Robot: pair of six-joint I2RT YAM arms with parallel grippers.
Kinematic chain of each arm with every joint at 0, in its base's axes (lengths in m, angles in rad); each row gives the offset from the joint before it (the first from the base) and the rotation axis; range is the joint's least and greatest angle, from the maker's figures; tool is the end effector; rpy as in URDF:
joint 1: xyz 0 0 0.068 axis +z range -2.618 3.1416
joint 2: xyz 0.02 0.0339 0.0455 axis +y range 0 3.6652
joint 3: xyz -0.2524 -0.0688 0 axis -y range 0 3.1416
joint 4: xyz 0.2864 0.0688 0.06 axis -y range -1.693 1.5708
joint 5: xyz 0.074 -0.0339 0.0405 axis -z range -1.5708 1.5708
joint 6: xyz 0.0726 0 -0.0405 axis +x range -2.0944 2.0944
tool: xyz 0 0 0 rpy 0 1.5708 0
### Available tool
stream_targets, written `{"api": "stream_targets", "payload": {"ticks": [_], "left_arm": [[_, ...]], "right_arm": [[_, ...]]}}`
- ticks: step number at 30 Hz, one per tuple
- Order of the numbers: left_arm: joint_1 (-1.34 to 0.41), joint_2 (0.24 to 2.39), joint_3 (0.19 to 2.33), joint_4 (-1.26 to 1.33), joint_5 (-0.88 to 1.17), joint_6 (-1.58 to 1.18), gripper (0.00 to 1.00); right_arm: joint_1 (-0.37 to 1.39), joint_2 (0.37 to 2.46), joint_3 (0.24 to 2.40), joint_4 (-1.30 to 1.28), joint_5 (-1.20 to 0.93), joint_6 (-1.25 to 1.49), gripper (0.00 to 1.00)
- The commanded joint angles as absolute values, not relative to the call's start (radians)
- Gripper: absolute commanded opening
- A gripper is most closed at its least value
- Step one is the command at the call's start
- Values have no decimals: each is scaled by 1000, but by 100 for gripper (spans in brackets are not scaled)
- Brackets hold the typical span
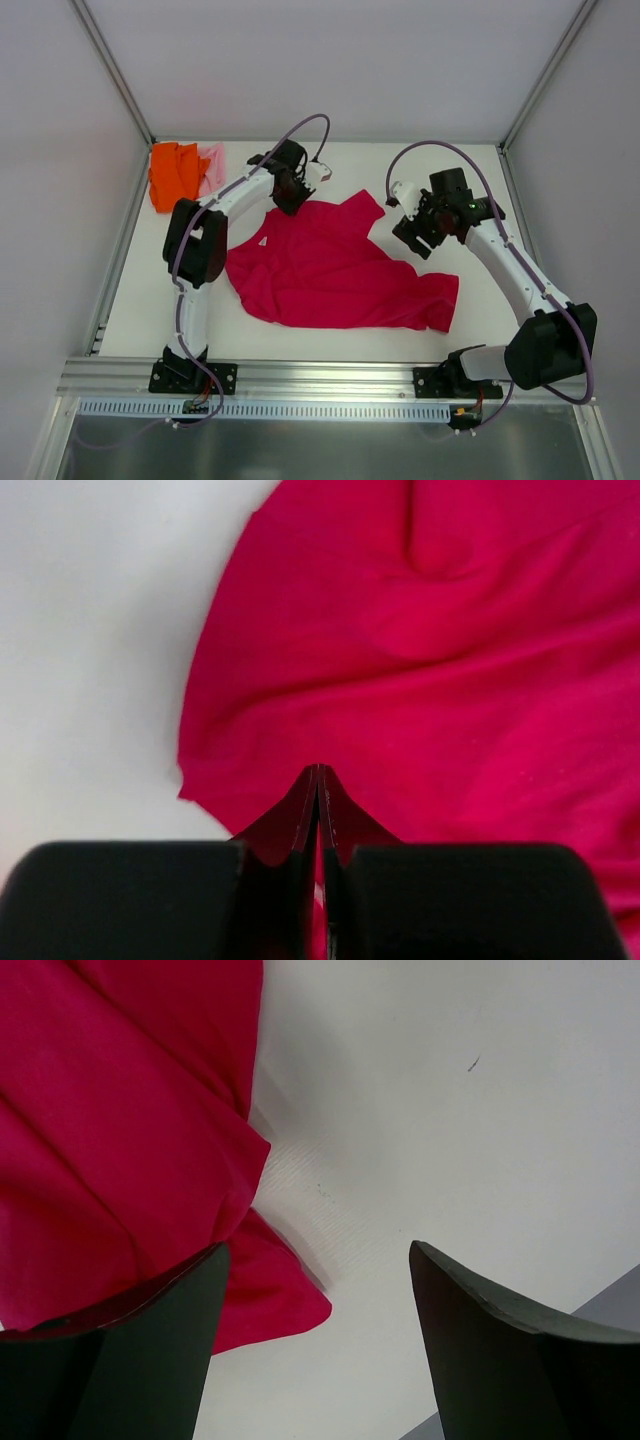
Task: Fold and stack the t-shirts
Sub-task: Flatten out the tshirt
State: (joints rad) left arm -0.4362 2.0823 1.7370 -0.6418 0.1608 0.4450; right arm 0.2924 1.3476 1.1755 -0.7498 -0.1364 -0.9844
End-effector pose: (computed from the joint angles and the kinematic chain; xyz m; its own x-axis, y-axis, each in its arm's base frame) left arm 0.4606 -0.2275 0.1716 -0.4687 0.6873 -0.5549 0.7742 0.6221 0.1166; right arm 0.3273 0.1088 0.2534 -0.1188 -0.8975 -0.4246 -0.8370 0.3206 -0.4434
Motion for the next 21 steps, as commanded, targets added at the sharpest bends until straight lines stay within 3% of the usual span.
{"api": "stream_targets", "payload": {"ticks": [1,21], "left_arm": [[-446,2152,1785,-689,178,445,0],[-489,2275,1841,-663,38,428,0]], "right_arm": [[299,1336,1172,-747,-170,-985,77],[304,1301,1166,-773,-195,-996,75]]}}
